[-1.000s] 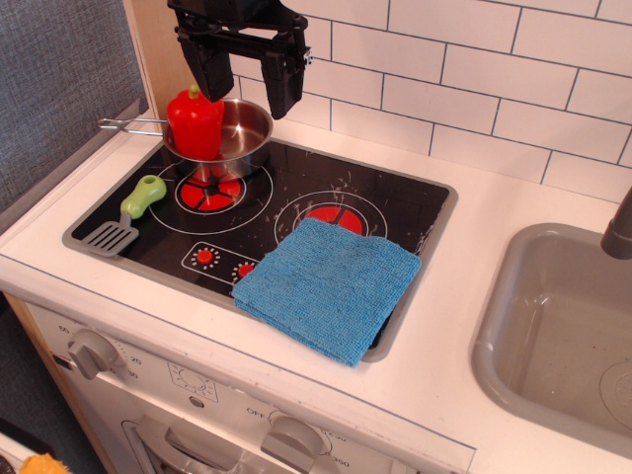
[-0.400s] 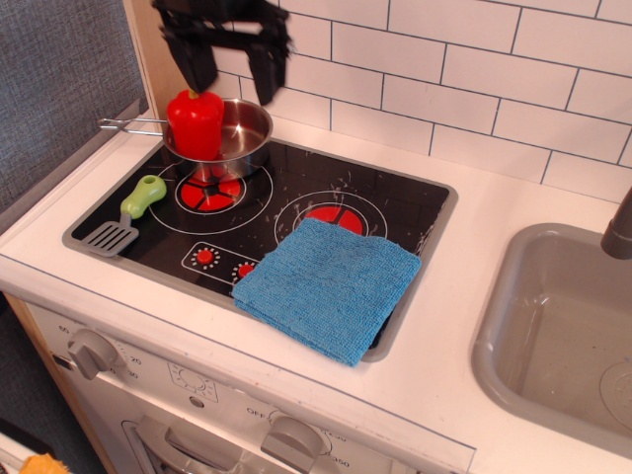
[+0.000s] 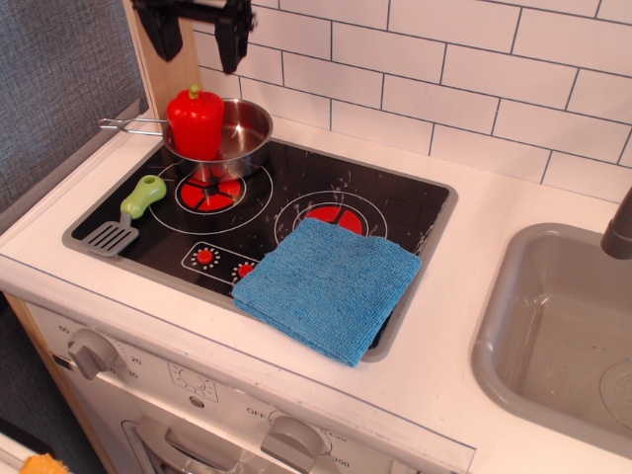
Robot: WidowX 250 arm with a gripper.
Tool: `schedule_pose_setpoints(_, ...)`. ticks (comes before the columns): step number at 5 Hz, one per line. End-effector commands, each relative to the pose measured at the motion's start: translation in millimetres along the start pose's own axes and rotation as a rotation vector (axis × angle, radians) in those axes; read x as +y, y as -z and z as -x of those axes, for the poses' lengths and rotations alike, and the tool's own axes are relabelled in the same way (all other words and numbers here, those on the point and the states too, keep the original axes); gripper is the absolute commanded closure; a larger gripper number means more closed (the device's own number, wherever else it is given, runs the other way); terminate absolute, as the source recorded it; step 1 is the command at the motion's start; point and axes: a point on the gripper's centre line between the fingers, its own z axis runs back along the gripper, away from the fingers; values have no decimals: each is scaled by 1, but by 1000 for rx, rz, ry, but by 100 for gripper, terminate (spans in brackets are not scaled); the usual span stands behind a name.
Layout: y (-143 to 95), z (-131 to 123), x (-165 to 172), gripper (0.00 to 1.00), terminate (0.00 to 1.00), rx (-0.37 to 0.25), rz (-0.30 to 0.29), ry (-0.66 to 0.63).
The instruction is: Place the pepper onto the blue cloth.
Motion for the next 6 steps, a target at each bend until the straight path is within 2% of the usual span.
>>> schedule_pose_setpoints(1,11,-7,7,0,0,36,-14,33)
schedule_pose_setpoints(2,13,-6,9,100,0,47,1,28)
schedule_pose_setpoints(5,2,-8,12,100,0,46,4,15)
schedule_pose_setpoints(6,-43,-15,-5,100,0,-76,12,44)
